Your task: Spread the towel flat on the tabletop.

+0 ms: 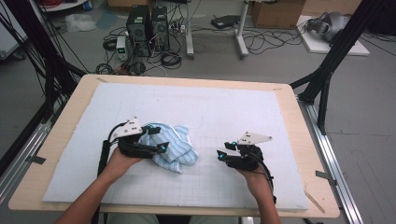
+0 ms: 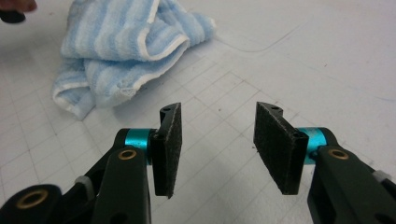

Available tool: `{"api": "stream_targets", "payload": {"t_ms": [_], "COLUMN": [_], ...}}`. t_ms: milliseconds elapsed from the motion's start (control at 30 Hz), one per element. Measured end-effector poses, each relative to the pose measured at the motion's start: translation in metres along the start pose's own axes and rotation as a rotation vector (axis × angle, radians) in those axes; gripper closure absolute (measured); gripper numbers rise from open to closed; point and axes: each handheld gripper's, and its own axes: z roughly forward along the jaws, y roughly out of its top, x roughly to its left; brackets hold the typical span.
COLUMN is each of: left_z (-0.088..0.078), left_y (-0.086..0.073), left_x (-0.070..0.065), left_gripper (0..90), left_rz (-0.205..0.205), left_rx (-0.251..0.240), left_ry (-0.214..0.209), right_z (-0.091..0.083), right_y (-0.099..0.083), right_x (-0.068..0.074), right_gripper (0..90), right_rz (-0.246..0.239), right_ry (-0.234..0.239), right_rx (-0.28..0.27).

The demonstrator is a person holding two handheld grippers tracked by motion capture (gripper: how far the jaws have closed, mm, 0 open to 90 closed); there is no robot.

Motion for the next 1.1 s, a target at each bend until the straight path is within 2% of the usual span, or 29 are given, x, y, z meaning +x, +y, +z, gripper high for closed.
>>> {"api": "stream_targets", "payload": {"t_ms": [100, 133, 167, 233, 267, 300, 367, 400, 500, 533, 567, 600, 633, 700, 733, 767, 933, 1033, 1067, 1100], "left_z": [0.019, 0.024, 0.028, 0.035, 0.037, 0.039, 0.038, 0.037, 0.029, 0.025, 0.015, 0.015, 0.01, 0.0, -0.01, -0.01, -0.028, -0.03, -0.03, -0.03], "left_y": [-0.001, -0.001, -0.002, -0.003, -0.003, -0.004, -0.004, -0.003, -0.001, 0.0, 0.003, 0.003, 0.004, 0.007, 0.009, 0.009, 0.012, 0.014, 0.015, 0.014], "left_x": [-0.01, -0.013, -0.015, -0.018, -0.019, -0.019, -0.017, -0.014, -0.006, -0.004, 0.003, 0.003, 0.006, 0.012, 0.019, 0.019, 0.038, 0.048, 0.049, 0.051], "left_gripper": [28.6, 28.7, 29.2, 32.1, 50.6, 50.6, 74.3, 81.2, 84.9, 85.0, 84.9, 84.9, 84.9, 84.8, 84.8, 84.8, 84.9, 84.9, 84.8, 84.8], "left_rz": [0.031, 0.05, 0.065, 0.12, 0.14, 0.151, 0.165, 0.15, 0.112, 0.091, 0.05, 0.05, 0.025, 0.001, -0.012, -0.012, -0.072, -0.09, -0.086, -0.087], "left_rx": [0.061, 0.088, 0.109, 0.16, 0.181, 0.189, 0.198, 0.187, 0.14, 0.108, 0.037, 0.037, 0.006, -0.042, -0.066, -0.066, -0.129, -0.132, -0.134, -0.134], "left_ry": [-0.04, -0.042, -0.033, 0.005, 0.009, 0.004, 0.018, 0.026, 0.056, 0.066, 0.074, 0.074, 0.076, 0.107, 0.148, 0.148, 0.27, 0.309, 0.327, 0.347], "right_z": [-0.001, -0.001, -0.001, -0.001, -0.001, -0.001, -0.001, 0.0, 0.0, 0.001, 0.001, 0.002, 0.002, 0.004, 0.008, 0.008, 0.021, 0.034, 0.045, 0.045], "right_y": [-0.001, -0.001, -0.001, -0.001, -0.001, -0.001, -0.001, -0.001, -0.001, -0.001, -0.001, -0.001, -0.001, 0.0, 0.002, 0.002, 0.01, 0.018, 0.023, 0.023], "right_x": [-0.002, -0.002, -0.002, -0.002, -0.002, -0.002, -0.002, -0.002, -0.002, -0.001, -0.002, -0.001, -0.001, -0.001, 0.0, 0.0, 0.005, 0.009, 0.011, 0.011], "right_gripper": [51.2, 51.2, 51.2, 51.1, 51.2, 51.2, 51.0, 51.0, 51.0, 51.0, 51.0, 51.0, 51.0, 51.1, 51.1, 51.1, 51.3, 51.8, 52.1, 52.1], "right_rz": [0.009, 0.009, 0.01, 0.01, 0.014, 0.014, 0.009, 0.009, 0.011, 0.012, 0.012, 0.014, 0.014, 0.012, 0.014, 0.014, 0.004, -0.008, -0.016, -0.016], "right_ry": [-0.002, -0.002, -0.001, 0.0, 0.003, 0.003, 0.006, 0.006, 0.009, 0.01, 0.01, 0.012, 0.012, 0.011, 0.012, 0.012, 0.006, -0.001, 0.001, 0.001], "right_rx": [-0.006, -0.006, -0.007, -0.008, -0.008, -0.008, -0.01, -0.009, -0.006, -0.004, -0.004, -0.004, -0.004, -0.006, 0.001, 0.001, 0.003, 0.005, 0.012, 0.012]}}
